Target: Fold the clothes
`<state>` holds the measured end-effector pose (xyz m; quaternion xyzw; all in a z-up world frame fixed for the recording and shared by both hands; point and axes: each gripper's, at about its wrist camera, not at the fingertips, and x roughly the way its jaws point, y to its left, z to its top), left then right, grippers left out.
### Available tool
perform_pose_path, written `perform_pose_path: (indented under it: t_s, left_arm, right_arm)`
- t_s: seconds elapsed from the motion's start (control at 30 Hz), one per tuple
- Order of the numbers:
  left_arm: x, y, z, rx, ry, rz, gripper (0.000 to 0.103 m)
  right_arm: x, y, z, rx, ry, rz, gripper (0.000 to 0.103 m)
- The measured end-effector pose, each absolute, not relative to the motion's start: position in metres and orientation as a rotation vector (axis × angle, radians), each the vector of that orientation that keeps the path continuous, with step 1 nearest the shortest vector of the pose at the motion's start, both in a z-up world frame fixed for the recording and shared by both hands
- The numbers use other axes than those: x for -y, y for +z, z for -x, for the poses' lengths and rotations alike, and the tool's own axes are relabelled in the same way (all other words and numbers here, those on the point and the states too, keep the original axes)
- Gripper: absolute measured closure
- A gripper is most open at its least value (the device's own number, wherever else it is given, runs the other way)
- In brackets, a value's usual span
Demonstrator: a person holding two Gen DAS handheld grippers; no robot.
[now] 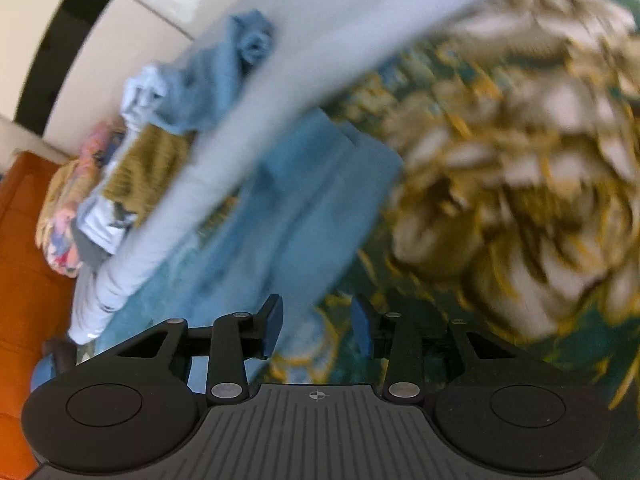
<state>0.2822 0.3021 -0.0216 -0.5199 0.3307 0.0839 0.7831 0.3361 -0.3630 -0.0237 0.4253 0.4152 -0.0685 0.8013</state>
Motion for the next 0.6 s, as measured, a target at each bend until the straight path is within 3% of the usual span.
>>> perform_pose_path:
  t_s: [0.6]
  left_arm:
    - [-0.290, -0.053, -0.330, -0.592, 0.103, 1.182, 0.036]
  right_arm:
    - [0.303, -0.057, -0.378, -0.828, 0.007, -1.068, 0.066]
